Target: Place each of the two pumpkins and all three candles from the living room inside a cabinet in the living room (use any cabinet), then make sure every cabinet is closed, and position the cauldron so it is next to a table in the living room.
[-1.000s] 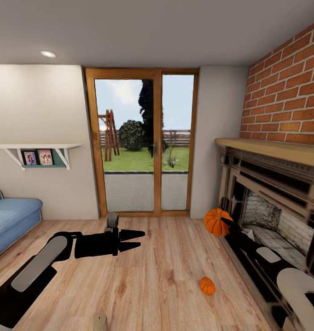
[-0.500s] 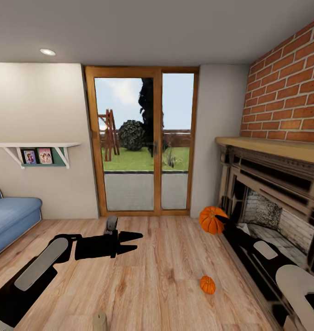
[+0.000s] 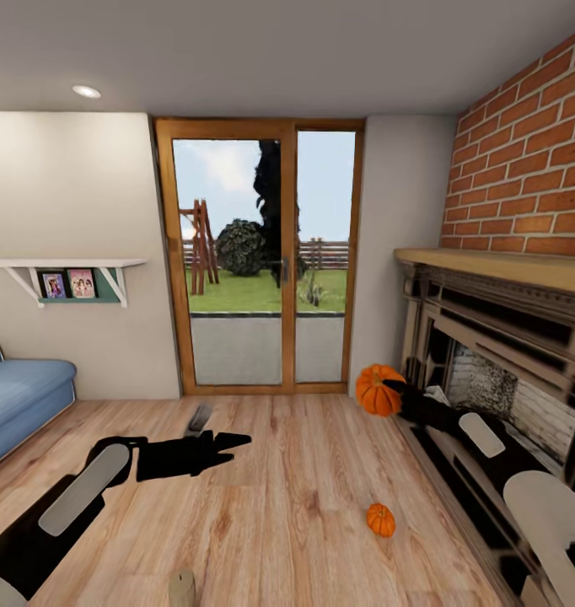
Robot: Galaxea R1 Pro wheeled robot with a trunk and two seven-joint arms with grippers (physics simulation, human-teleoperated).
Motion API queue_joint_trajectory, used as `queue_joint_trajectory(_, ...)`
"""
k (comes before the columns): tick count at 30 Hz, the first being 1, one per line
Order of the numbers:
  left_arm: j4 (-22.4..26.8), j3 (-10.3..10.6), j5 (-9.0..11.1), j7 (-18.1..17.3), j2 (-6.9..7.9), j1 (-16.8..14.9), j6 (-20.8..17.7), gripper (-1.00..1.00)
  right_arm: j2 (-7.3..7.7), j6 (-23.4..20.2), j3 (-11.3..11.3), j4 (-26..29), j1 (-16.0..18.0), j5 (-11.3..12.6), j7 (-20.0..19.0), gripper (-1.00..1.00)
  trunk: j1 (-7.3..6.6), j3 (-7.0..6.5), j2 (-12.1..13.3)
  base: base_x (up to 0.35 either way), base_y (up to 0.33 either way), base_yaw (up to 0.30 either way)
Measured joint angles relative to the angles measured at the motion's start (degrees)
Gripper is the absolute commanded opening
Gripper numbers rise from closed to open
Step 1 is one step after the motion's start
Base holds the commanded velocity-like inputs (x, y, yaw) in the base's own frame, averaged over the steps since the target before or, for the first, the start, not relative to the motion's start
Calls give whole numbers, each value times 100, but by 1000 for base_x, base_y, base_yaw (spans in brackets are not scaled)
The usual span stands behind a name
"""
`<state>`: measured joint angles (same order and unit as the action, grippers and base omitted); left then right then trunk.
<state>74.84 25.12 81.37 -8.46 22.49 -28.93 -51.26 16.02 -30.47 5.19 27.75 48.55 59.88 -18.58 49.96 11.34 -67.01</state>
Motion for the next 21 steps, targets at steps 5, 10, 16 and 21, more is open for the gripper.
queue_joint_trajectory(5,-184,-1,-413,0,-102,-1,235,100,31,-648,-4,840,-37,65,-1,-100,110,89,-201,0,0,0)
queue_joint_trajectory(10,-534,-3,-874,96,-384,-5,331,100,88,-1166,-24,2361,-482,73,144,-100,220,180,-402,0,0,0)
queue_joint_trajectory(16,-1112,-46,-1563,655,-809,-5,854,100,98,-1507,-104,4398,-1019,108,1719,-100,352,288,-643,0,0,0)
queue_joint_trajectory(21,-1470,-69,-2347,837,-1133,-10,1470,100,87,-1514,-112,4789,-1122,40,2123,-100,462,378,-843,0,0,0)
